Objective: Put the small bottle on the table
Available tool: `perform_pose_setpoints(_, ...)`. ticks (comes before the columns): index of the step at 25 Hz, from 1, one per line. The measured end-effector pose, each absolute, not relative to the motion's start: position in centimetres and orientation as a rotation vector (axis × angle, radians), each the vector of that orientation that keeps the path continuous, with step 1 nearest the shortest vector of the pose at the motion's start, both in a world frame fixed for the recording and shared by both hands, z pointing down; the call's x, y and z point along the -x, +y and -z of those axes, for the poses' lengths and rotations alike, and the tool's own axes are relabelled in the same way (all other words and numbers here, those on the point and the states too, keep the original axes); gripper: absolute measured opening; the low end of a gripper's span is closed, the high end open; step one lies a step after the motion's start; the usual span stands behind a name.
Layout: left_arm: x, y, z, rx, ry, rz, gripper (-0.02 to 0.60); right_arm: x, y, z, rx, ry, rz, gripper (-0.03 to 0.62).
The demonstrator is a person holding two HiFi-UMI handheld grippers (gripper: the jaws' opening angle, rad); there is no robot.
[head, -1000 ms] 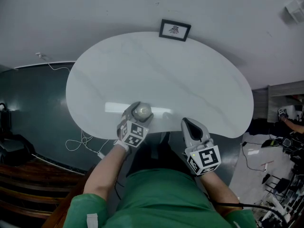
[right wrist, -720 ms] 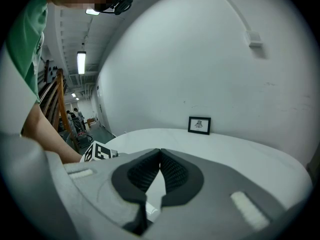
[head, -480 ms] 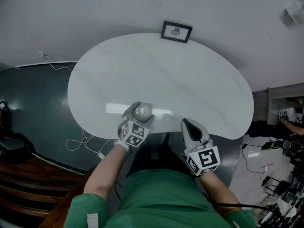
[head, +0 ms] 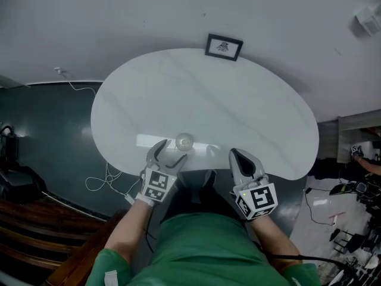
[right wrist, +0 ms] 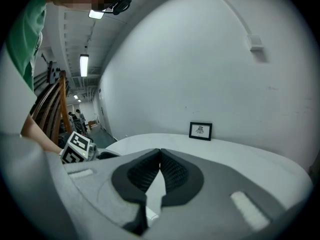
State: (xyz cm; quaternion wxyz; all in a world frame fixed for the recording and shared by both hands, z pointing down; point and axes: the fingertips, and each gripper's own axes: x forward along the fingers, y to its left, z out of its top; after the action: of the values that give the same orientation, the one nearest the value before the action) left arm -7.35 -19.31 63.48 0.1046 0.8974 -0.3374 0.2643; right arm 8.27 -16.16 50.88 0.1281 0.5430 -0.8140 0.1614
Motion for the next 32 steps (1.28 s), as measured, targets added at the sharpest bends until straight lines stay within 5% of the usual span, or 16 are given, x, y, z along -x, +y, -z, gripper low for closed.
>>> perform_pose_setpoints(3,8.1,-18.9,-60.4,-2.631,-1.032,-0.667,0.349,-8.4,-16.7,-50.2,-1.586,-2.384,-0.442,0.003)
perform_pose_setpoints(7,9.0,-19.6,-55.8,-2.568,-1.110,-0.472,0.176,-8.3,-17.9,-49.2,-1.589,-2.405,-0.400,0.003)
perform_pose_setpoints(13,8.1,-20.4,-48.7,-2.564,-1.228,-0.301,0.036,-8.3,-19.2,-46.2,-1.602,-2.479,-0.345,0.003)
perform_pose_setpoints(32,8.7,-21.2,-35.3,-2.679,-1.413,-0.093,0.011,-6.2,-19.7,-31.7,-1.628,-2.723,0.027,0.003)
